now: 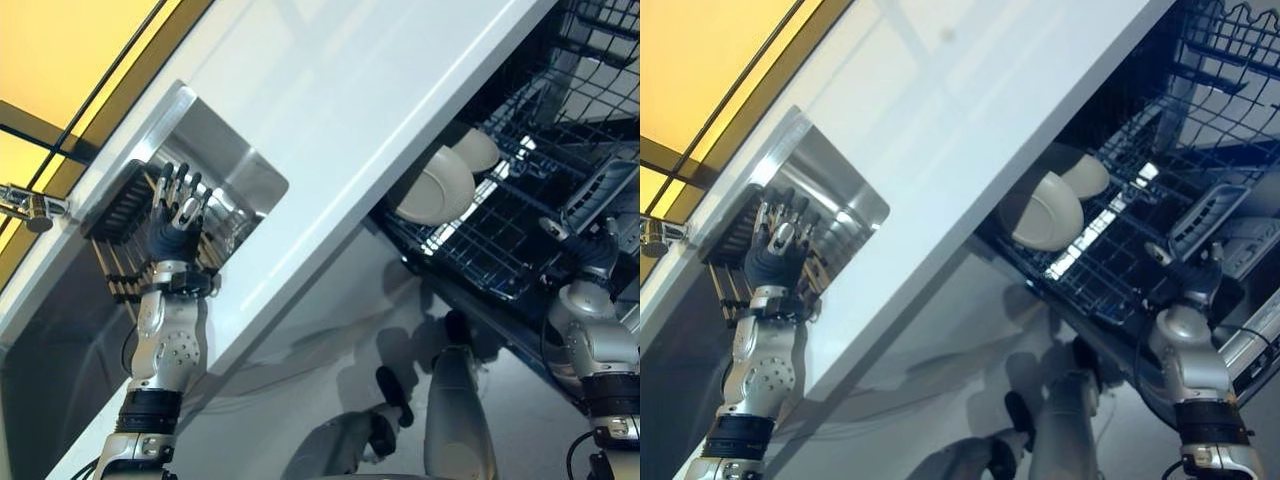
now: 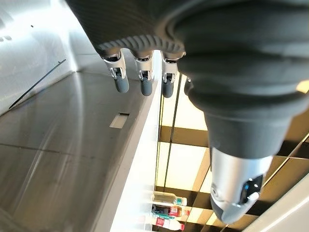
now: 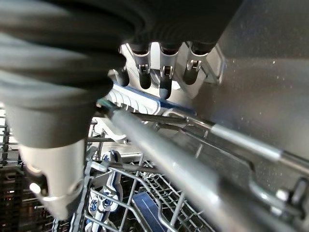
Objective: Pick up plates and place into dishwasher.
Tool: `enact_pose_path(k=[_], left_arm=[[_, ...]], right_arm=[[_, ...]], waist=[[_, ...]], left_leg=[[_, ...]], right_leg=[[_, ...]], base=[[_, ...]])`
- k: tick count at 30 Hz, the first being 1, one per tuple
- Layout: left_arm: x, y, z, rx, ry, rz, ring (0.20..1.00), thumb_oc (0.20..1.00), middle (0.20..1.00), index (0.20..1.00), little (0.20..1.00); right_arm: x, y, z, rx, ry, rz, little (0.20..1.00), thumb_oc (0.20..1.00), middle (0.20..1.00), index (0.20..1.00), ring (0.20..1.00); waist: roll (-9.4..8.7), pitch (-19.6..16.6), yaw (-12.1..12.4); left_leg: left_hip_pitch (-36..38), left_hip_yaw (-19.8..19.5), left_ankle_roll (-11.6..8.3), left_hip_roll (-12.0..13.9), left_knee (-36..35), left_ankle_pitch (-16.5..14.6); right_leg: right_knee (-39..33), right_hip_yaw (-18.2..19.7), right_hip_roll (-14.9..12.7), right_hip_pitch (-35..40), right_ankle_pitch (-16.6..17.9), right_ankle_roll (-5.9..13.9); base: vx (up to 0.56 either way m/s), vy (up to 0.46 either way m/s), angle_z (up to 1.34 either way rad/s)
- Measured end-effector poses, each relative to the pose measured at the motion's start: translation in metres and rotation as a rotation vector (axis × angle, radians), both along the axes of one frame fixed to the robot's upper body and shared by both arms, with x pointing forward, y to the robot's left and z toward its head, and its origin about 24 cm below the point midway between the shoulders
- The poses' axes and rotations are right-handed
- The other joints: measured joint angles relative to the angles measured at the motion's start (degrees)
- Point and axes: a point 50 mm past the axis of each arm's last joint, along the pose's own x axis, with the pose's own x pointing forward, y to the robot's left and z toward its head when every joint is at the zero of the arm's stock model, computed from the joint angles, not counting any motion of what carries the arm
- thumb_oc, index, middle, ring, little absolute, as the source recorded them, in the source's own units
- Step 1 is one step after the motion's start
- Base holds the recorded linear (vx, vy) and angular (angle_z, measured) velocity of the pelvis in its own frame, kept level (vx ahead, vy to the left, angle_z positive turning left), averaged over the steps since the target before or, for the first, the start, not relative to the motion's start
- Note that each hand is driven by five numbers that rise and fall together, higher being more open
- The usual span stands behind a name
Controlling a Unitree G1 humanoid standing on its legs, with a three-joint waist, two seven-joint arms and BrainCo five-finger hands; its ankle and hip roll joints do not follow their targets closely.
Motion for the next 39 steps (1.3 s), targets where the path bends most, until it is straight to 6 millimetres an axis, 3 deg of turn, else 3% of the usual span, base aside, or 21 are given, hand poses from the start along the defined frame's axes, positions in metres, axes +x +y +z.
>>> enact_pose_path(k=[5,9,15,21,24,26,33,39], left_arm=[[0.003,-0.001,0.002,0.016,0.022,-0.019,1.0,1.0,1.0,1.0,1.0],[0.005,-0.004,0.007,0.02,0.008,-0.032,1.0,1.0,1.0,1.0,1.0],[0.01,-0.006,0.017,0.033,-0.022,-0.037,1.0,1.0,1.0,1.0,1.0],[0.015,-0.012,0.022,0.036,-0.037,-0.058,1.0,1.0,1.0,1.0,1.0],[0.015,-0.012,0.021,0.018,-0.033,-0.065,1.0,1.0,1.0,1.0,1.0],[0.015,-0.011,0.02,0.013,-0.032,-0.062,1.0,1.0,1.0,1.0,1.0],[0.015,-0.009,0.016,0.016,-0.026,-0.067,1.0,1.0,1.0,1.0,1.0],[0.008,-0.007,0.0,0.014,0.028,-0.072,1.0,1.0,1.0,1.0,1.0]], right_arm=[[0.01,-0.007,0.011,-0.005,0.08,0.117,1.0,1.0,1.0,1.0,1.0],[0.021,-0.001,0.018,-0.022,0.123,0.222,1.0,1.0,1.0,1.0,1.0],[0.039,0.026,0.026,-0.083,0.169,0.434,1.0,1.0,1.0,1.0,1.0],[0.049,0.07,0.027,-0.173,0.219,0.702,1.0,1.0,1.0,1.0,1.0],[0.054,0.087,0.033,-0.213,0.223,0.787,1.0,1.0,1.0,1.0,1.0],[0.055,0.097,0.038,-0.232,0.217,0.846,1.0,1.0,1.0,1.0,1.0],[0.052,0.09,0.033,-0.321,0.309,0.842,1.0,1.0,1.0,1.0,1.0],[0.038,0.078,0.015,-0.318,0.364,0.825,1.0,1.0,1.0,1.0,1.0]], waist=[[-0.34,0.26,-0.07],[-0.71,0.54,0.06],[-0.81,0.61,1.48],[-0.85,0.64,3.54],[-0.87,0.66,4.18],[-0.84,0.64,5.3],[-1.4,1.06,6.06],[-1.92,1.42,6.18]], left_leg=[[-0.72,-1.35,-0.14,0.0,1.13,-0.26],[-2.25,-3.99,-0.38,0.24,2.52,-0.74],[-5.29,-5.16,-0.65,1.08,4.72,-0.95],[-6.0,-7.93,-1.15,1.45,5.08,-0.85],[-5.76,-8.9,-1.37,1.46,5.04,-0.79],[-5.49,-9.22,-1.74,1.5,4.86,-0.6],[-1.71,-10.33,-2.39,2.2,1.95,0.01],[3.52,-10.46,-2.51,3.41,-1.29,0.78]], right_leg=[[0.11,-0.28,-0.21,-0.01,0.1,-0.09],[0.14,-2.02,-0.75,-0.22,0.11,-0.13],[0.51,-3.66,-0.73,-2.01,0.11,-0.15],[0.71,-6.27,-0.9,-1.8,-0.03,-0.38],[0.87,-7.01,-0.96,-1.04,0.21,-2.37],[1.19,-7.68,-1.01,-0.64,0.12,-2.64],[-0.62,-9.45,-0.77,3.31,-0.05,-2.83],[-3.84,-11.3,0.19,9.14,-0.04,-2.65]], base=[[-0.02,-0.022,0.0],[-0.04,-0.031,0.06],[-0.04,-0.002,0.05],[-0.03,0.024,0.09],[-0.01,0.024,0.19],[-0.01,0.027,0.14],[-0.03,-0.003,0.06],[0.0,-0.037,0.09]])
